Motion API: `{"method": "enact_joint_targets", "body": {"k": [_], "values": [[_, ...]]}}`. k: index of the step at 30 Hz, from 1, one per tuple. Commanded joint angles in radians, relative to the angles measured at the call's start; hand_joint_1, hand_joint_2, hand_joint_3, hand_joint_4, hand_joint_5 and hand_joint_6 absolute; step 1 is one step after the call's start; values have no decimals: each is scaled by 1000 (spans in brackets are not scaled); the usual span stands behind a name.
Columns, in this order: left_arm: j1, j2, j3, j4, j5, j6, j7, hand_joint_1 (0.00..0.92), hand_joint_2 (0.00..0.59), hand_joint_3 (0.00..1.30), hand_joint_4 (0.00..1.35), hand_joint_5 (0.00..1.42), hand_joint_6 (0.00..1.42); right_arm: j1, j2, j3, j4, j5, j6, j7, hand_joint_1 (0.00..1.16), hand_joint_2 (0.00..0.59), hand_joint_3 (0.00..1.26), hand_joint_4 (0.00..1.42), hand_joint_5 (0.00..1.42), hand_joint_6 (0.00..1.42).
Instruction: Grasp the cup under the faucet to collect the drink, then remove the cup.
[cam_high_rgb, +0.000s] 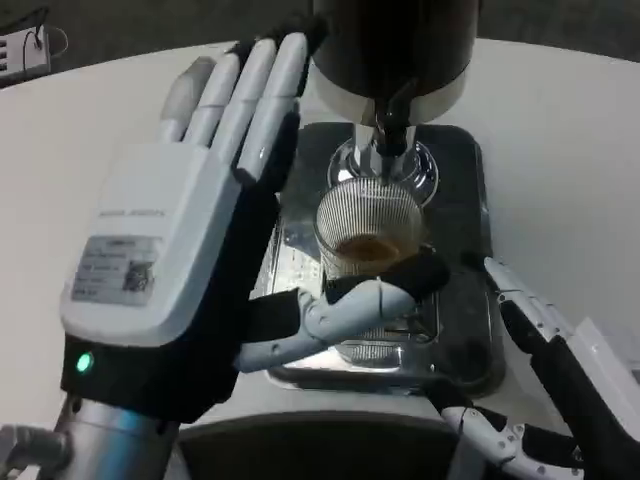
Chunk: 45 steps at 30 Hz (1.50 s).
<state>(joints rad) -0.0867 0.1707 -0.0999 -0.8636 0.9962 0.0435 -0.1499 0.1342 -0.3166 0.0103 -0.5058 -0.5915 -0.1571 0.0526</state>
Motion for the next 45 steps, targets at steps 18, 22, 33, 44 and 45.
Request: {"method": "enact_joint_targets", "body": {"k": [18,22,33,44,45], "values": [[394,-39,5,-23,139,-88,70,0,129,0,0,0,0,-106,-18,14,97,100,-44,6,405,282,5,59,106,278],[455,-45,-4,7,153,-110,123,0,130,0,0,0,0,-125,-16,12,117,120,-42,8,432,278,0,55,109,284],[531,-39,-13,86,159,-136,217,0,130,0,0,0,0,-196,-2,28,191,156,-44,2,490,255,0,42,98,262],[516,-36,-52,112,189,-130,199,0,137,0,0,0,0,-246,28,45,248,173,-40,-15,569,237,0,42,98,246],[515,-37,-55,113,191,-129,197,0,138,0,0,0,0,-252,32,49,256,171,-39,-17,591,232,0,33,98,246]]}}
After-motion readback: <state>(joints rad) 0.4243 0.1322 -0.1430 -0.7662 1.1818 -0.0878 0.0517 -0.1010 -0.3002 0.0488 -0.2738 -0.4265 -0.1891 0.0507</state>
